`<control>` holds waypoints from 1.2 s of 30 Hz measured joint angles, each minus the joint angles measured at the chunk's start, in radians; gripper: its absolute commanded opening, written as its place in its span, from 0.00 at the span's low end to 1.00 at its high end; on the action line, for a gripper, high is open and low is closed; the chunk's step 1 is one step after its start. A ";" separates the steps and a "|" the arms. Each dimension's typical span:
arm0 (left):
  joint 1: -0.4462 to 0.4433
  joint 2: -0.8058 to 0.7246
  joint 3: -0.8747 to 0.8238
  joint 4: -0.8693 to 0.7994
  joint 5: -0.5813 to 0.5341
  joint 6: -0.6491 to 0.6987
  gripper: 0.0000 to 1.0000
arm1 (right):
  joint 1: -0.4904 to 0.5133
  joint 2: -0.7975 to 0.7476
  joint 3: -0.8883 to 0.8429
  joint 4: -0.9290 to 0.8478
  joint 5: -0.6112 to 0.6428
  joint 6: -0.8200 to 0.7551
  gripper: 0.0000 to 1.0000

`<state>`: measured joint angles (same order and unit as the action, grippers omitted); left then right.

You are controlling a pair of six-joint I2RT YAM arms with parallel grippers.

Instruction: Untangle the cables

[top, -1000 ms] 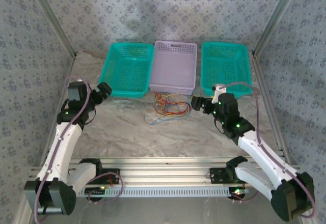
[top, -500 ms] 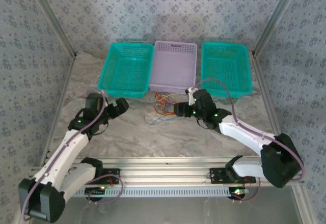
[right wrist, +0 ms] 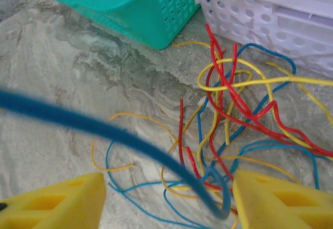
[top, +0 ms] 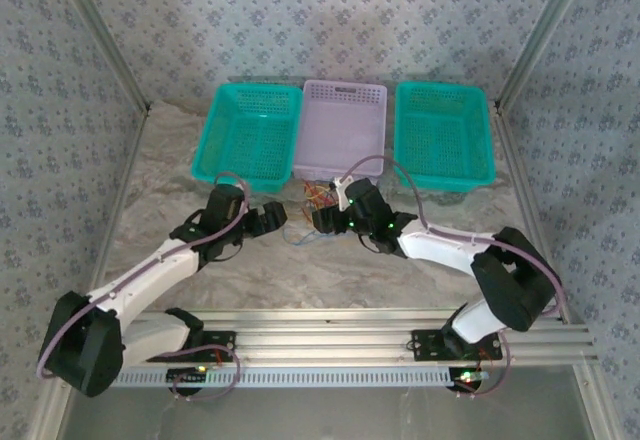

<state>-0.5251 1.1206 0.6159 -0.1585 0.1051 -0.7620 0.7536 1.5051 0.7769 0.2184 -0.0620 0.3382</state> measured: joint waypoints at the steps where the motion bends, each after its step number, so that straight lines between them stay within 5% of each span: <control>1: -0.011 0.012 -0.001 0.011 0.000 0.000 0.99 | 0.000 0.009 0.005 0.007 0.006 -0.003 0.64; 21: -0.124 0.293 0.014 0.127 -0.001 -0.010 0.99 | -0.027 0.080 0.053 0.077 0.021 -0.007 0.00; 36: -0.130 0.314 0.044 0.153 -0.008 -0.018 0.96 | -0.027 0.008 0.057 0.062 -0.043 0.006 0.00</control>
<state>-0.6548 1.4345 0.6598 -0.0059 0.0975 -0.7803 0.7261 1.5127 0.8341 0.2802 -0.1055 0.3443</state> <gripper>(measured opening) 0.975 0.057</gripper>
